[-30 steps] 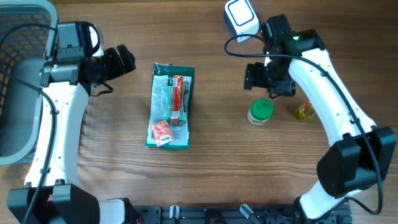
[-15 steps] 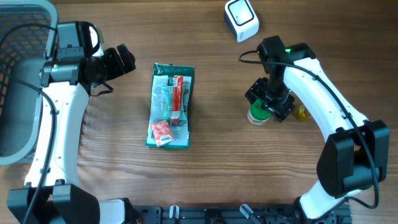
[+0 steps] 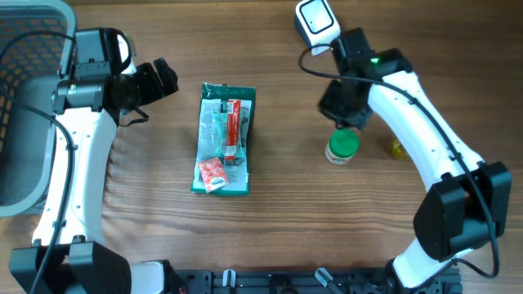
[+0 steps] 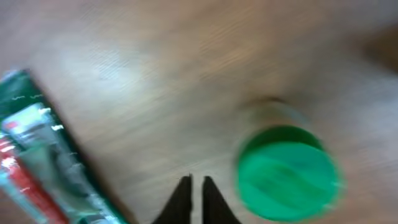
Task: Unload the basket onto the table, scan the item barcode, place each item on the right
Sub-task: 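Lower the jar onto the table and open the right gripper, then withdraw the right gripper and reach toward the glove pack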
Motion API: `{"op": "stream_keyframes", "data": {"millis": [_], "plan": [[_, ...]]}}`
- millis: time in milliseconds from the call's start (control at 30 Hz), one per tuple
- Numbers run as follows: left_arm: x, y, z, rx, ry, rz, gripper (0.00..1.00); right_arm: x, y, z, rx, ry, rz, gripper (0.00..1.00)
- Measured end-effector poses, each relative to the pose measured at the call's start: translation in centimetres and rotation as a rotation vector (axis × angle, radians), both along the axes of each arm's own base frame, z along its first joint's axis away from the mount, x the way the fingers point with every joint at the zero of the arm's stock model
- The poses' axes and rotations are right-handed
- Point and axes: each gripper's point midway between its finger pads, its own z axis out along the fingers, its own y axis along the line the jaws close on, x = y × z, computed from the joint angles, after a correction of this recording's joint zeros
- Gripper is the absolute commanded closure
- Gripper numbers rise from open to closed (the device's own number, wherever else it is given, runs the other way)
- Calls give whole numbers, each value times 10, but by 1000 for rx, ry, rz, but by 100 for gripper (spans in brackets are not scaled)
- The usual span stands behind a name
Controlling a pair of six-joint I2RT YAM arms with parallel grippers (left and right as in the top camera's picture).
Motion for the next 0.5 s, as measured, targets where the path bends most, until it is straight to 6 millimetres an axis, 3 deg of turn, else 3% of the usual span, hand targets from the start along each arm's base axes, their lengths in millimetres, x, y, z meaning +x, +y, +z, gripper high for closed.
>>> {"op": "stream_keyframes", "data": {"millis": [67, 100, 233, 333, 500], "plan": [[0, 0, 0, 0, 0, -1, 0, 9, 17, 3, 21, -57, 38, 96], [0, 0, 0, 0, 0, 0, 0, 13, 35, 6, 40, -100, 81, 96], [0, 0, 0, 0, 0, 0, 0, 15, 63, 5, 36, -172, 146, 96], [0, 0, 0, 0, 0, 0, 0, 6, 66, -6, -14, -165, 168, 96], [0, 0, 0, 0, 0, 0, 0, -4, 47, -26, -102, -133, 155, 95]]}}
